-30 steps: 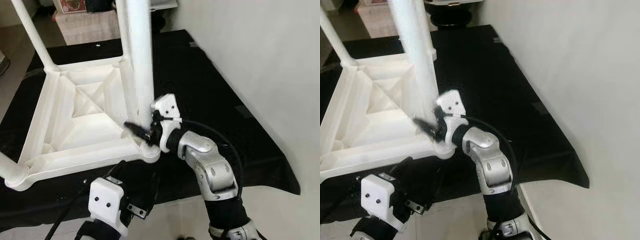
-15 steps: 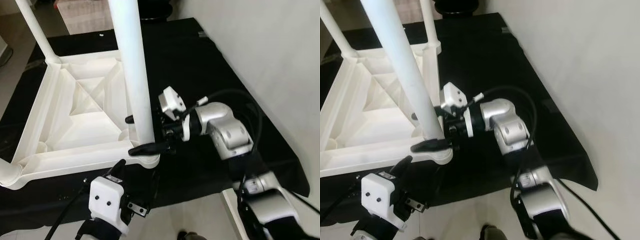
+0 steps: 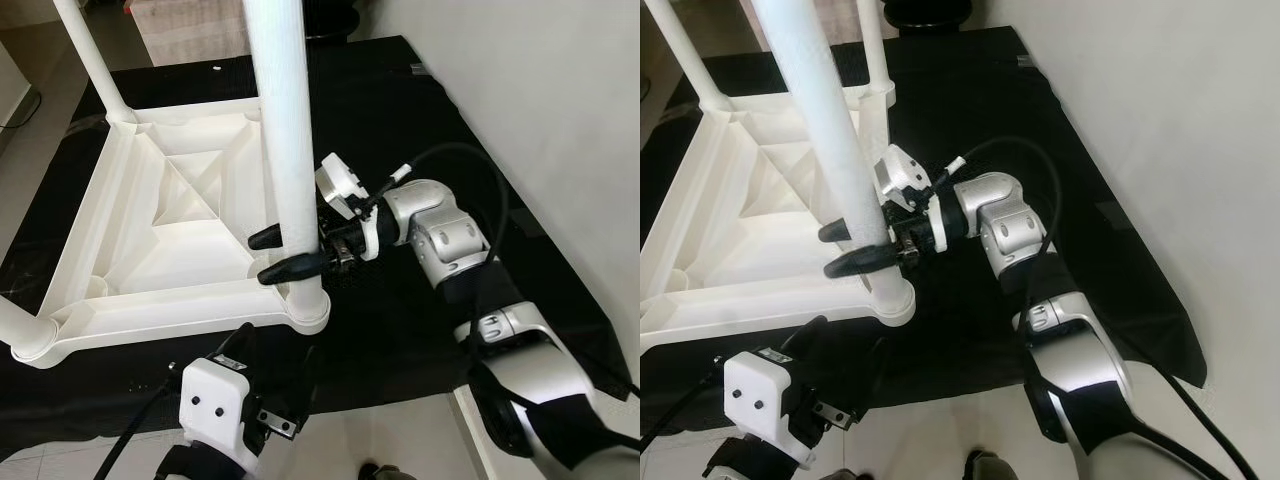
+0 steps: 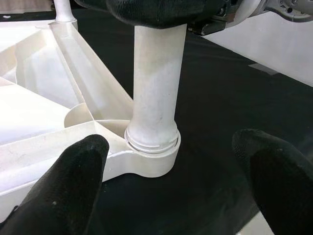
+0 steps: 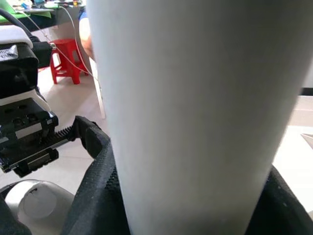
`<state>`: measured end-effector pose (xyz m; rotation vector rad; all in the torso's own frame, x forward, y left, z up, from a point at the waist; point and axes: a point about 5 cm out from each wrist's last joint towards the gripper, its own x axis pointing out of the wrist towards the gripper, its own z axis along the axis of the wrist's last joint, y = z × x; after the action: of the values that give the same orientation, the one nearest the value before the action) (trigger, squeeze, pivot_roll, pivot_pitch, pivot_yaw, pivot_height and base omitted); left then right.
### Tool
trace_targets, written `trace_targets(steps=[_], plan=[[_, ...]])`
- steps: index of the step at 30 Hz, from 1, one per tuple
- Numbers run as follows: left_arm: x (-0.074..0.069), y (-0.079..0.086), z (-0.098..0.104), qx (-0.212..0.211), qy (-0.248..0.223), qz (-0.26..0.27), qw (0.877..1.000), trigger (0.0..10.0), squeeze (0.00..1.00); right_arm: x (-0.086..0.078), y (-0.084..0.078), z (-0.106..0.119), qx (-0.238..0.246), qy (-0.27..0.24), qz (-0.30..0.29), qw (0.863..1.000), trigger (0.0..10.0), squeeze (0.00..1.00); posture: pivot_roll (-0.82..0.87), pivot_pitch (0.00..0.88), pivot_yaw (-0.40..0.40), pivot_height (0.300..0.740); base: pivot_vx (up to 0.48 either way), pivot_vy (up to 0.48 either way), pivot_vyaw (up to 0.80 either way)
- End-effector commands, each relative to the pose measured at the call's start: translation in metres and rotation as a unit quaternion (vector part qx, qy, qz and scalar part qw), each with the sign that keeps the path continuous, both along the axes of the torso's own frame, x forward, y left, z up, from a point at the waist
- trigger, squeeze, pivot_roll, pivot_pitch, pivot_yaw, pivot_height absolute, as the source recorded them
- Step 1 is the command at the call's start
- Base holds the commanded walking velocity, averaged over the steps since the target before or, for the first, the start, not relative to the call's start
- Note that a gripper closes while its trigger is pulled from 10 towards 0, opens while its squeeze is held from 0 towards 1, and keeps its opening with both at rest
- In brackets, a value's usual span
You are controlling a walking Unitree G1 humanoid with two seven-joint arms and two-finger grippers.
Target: Building children table
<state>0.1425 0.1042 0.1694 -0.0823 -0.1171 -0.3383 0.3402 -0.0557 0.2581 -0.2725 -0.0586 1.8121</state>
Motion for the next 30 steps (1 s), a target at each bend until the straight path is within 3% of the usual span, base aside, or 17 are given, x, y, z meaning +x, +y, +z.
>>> trace_targets(steps=[1, 4, 6, 7, 8, 9, 10, 11, 12, 14, 15, 18, 21, 22, 26, 27, 30], plan=[[-0.002, 0.001, 0.000, 0.004, 0.005, 0.003, 1.000, 10.0, 0.00, 0.002, -0.001, -0.001, 0.003, -0.004, -0.012, 1.000, 0.0, 0.00, 0.03, 0.223, -0.001, 0.740, 0.000, 0.000, 0.00], [-0.001, 0.001, 0.000, 0.003, 0.004, 0.004, 1.000, 10.0, 0.00, 0.007, -0.008, -0.005, 0.020, -0.019, -0.094, 0.995, 0.0, 0.00, 0.02, 0.226, -0.009, 0.740, 0.000, 0.000, 0.00], [-0.001, 0.001, 0.000, 0.003, 0.004, 0.004, 1.000, 10.0, 0.00, 0.007, -0.008, -0.005, 0.020, -0.019, -0.094, 0.995, 0.0, 0.00, 0.02, 0.226, -0.009, 0.740, 0.000, 0.000, 0.00], [-0.001, 0.001, 0.000, 0.003, 0.004, 0.004, 1.000, 10.0, 0.00, 0.004, -0.012, -0.015, 0.040, -0.014, -0.180, 0.983, 0.0, 0.00, 0.01, 0.227, -0.018, 0.740, 0.000, 0.000, 0.00], [-0.001, 0.002, 0.000, 0.003, 0.003, 0.004, 1.000, 10.0, 0.00, 0.001, -0.011, -0.031, 0.051, -0.022, -0.338, 0.939, 0.0, 0.00, 0.01, 0.229, -0.019, 0.740, 0.000, 0.000, 0.00], [-0.001, 0.002, 0.000, 0.003, 0.003, 0.004, 1.000, 10.0, 0.00, 0.001, -0.011, -0.031, 0.051, -0.022, -0.338, 0.939, 0.0, 0.00, 0.01, 0.229, -0.019, 0.740, 0.000, 0.000, 0.00], [-0.001, 0.003, 0.000, 0.003, 0.003, 0.004, 1.000, 10.0, 0.00, -0.002, -0.017, -0.040, 0.057, -0.031, -0.452, 0.890, 0.0, 0.00, 0.01, 0.229, -0.019, 0.740, 0.000, 0.000, 0.00], [0.000, 0.005, 0.001, 0.003, 0.003, 0.004, 1.000, 10.0, 0.00, -0.021, -0.023, -0.054, 0.046, -0.046, -0.555, 0.829, 0.0, 0.00, -0.01, 0.232, -0.008, 0.740, 0.000, 0.000, 0.00], [0.001, 0.006, 0.001, 0.003, 0.003, 0.004, 1.000, 10.0, 0.00, -0.038, -0.016, -0.059, 0.042, -0.063, -0.579, 0.812, 0.0, 0.00, -0.01, 0.232, 0.008, 0.740, 0.000, 0.000, 0.00], [0.001, 0.006, 0.001, 0.003, 0.003, 0.004, 1.000, 10.0, 0.00, -0.038, -0.016, -0.059, 0.042, -0.063, -0.579, 0.812, 0.0, 0.00, -0.01, 0.232, 0.008, 0.740, 0.000, 0.000, 0.00], [0.002, 0.006, 0.000, 0.003, 0.004, 0.003, 1.000, 10.0, 0.00, -0.050, -0.004, -0.062, 0.044, -0.057, -0.565, 0.822, 0.0, 0.00, -0.02, 0.228, 0.009, 0.740, 0.000, 0.000, 0.00], [0.003, 0.006, -0.001, 0.003, 0.004, 0.002, 1.000, 10.0, 0.00, -0.053, 0.005, -0.061, 0.051, -0.060, -0.554, 0.829, 0.0, 0.00, -0.01, 0.208, 0.019, 0.740, 0.000, 0.000, 0.00], [0.006, 0.005, -0.002, 0.004, 0.004, -0.001, 1.000, 10.0, 0.00, -0.046, 0.024, -0.059, 0.063, -0.046, -0.502, 0.862, 0.0, 0.00, -0.01, 0.192, 0.010, 0.740, 0.000, 0.000, 0.00], [0.006, 0.005, -0.003, 0.003, 0.003, 0.002, 1.000, 10.0, 0.00, -0.043, 0.032, -0.053, 0.077, -0.052, -0.468, 0.879, 9.7, 0.00, -0.01, 0.192, 0.007, 0.740, 0.000, 0.000, 0.00], [0.007, 0.005, -0.003, 0.003, 0.002, 0.007, 1.000, 10.0, 0.00, -0.047, 0.042, -0.044, 0.096, -0.070, -0.426, 0.897, 10.0, 0.00, -0.01, 0.191, 0.008, 0.740, 0.000, 0.000, 0.00], [0.007, 0.005, -0.002, 0.002, 0.002, 0.008, 1.000, 10.0, 0.00, -0.054, 0.046, -0.038, 0.100, -0.083, -0.392, 0.911, 10.0, 0.00, -0.01, 0.190, 0.008, 0.740, 0.000, 0.000, 0.00], [0.007, 0.006, -0.002, 0.002, 0.002, 0.008, 1.000, 10.0, 0.00, -0.059, 0.048, -0.035, 0.101, -0.091, -0.371, 0.919, 10.0, 0.00, -0.01, 0.190, 0.008, 0.740, 0.000, 0.000, 0.00]])
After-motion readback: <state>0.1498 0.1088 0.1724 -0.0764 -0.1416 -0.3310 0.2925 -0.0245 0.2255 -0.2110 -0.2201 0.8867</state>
